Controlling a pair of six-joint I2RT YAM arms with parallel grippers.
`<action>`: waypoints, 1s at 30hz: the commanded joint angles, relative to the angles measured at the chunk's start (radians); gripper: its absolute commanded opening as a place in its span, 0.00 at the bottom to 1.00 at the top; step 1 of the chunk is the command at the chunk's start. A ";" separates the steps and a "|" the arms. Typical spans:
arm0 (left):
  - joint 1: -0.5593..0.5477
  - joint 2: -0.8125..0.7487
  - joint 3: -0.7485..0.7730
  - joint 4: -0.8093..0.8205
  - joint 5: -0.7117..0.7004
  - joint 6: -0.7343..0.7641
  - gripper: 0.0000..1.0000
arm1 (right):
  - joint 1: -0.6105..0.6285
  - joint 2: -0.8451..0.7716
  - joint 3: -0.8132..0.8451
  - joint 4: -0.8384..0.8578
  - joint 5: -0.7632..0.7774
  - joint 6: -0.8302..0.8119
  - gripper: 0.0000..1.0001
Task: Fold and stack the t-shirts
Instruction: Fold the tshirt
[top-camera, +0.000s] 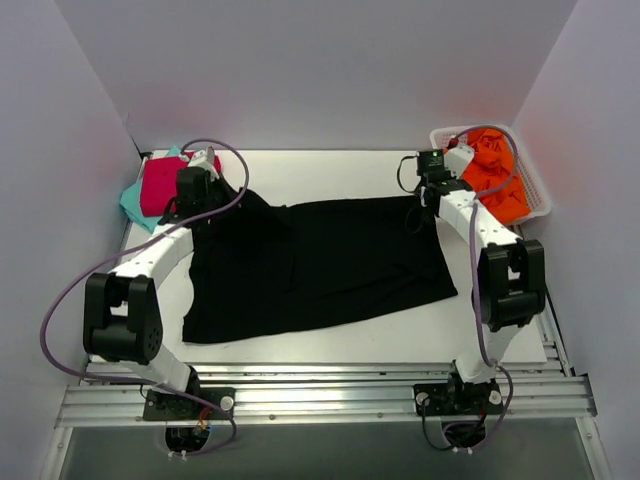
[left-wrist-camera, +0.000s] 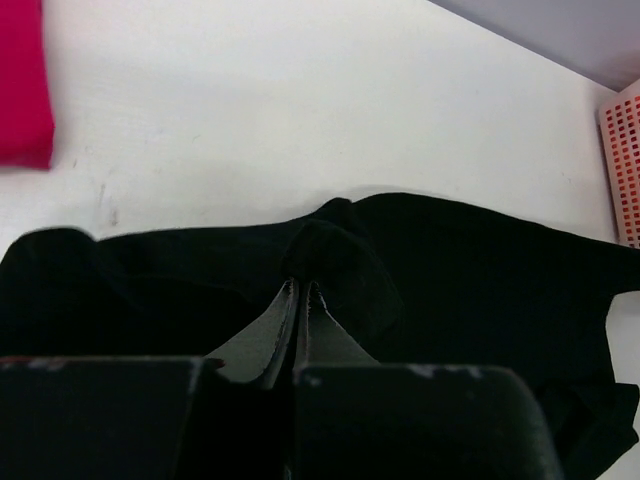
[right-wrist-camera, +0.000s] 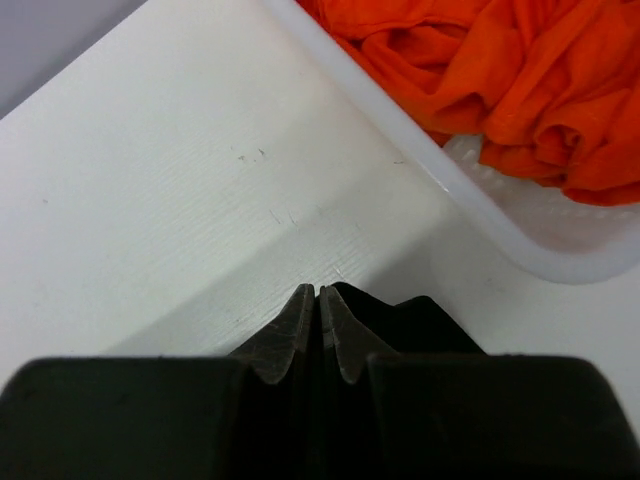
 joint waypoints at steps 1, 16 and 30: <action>-0.004 -0.119 -0.080 0.013 -0.076 0.014 0.02 | -0.007 -0.133 -0.062 -0.001 0.018 0.011 0.00; -0.045 -0.593 -0.468 -0.055 -0.201 -0.037 0.02 | -0.009 -0.510 -0.514 0.023 0.048 0.081 0.00; -0.058 -1.115 -0.731 -0.320 -0.267 -0.244 0.94 | -0.018 -0.759 -0.719 -0.069 0.116 0.159 0.84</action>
